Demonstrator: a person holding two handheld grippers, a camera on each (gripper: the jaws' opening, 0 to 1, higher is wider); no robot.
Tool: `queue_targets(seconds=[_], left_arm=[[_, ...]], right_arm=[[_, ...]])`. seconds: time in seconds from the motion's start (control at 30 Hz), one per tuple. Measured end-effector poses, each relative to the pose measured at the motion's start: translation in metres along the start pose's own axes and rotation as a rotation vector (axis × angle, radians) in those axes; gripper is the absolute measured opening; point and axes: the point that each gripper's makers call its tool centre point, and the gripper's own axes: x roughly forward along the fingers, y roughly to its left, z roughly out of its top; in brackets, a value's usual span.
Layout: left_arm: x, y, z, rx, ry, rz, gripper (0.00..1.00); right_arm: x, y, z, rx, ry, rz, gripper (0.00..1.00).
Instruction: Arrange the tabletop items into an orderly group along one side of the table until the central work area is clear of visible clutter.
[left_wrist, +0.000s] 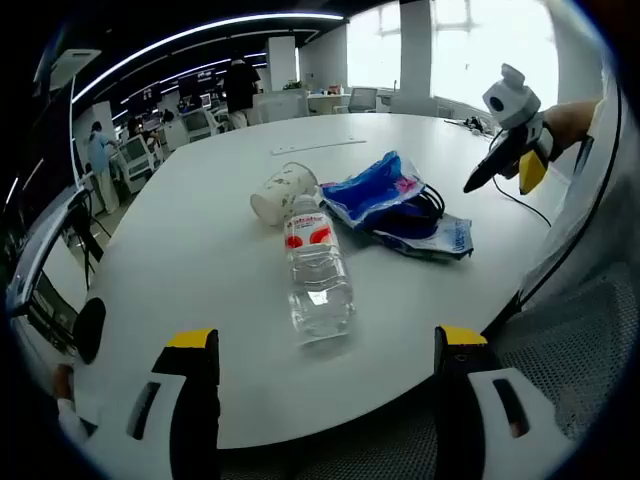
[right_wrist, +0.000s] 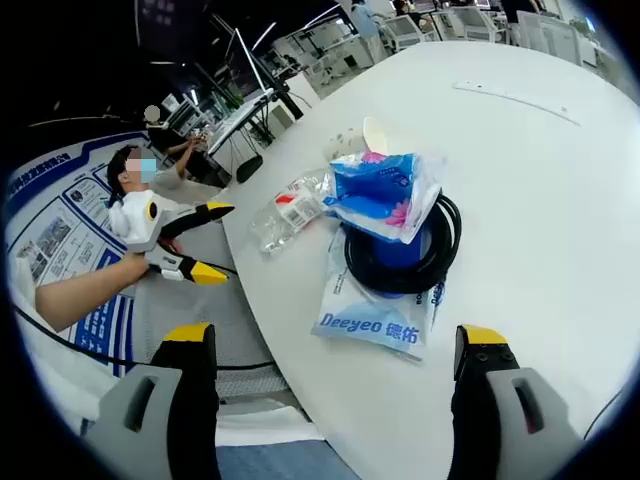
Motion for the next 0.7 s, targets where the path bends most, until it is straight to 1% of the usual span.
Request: queue_targets(seconds=[0.1, 0.3, 0.4, 0.5, 0.7], left_arm=[[0.001, 0.004, -0.002, -0.001, -0.005, 0.006, 0.92], [0.002, 0.005, -0.003, 0.003, -0.007, 0.010, 0.92], [0.002, 0.006, -0.003, 0.001, -0.012, 0.016, 0.92], [0.001, 0.008, -0.001, -0.004, -0.024, 0.025, 0.92], [0.002, 0.007, -0.003, -0.005, -0.015, 0.027, 0.92]], right_arm=[[0.001, 0.000, 0.003, -0.001, -0.005, -0.001, 0.99], [0.002, 0.001, 0.012, -0.004, -0.022, -0.002, 0.99], [0.003, 0.001, 0.012, -0.007, -0.020, -0.005, 0.99], [0.003, 0.000, 0.012, 0.009, -0.020, -0.004, 0.99], [0.003, -0.005, 0.016, 0.033, -0.036, -0.010, 0.99]])
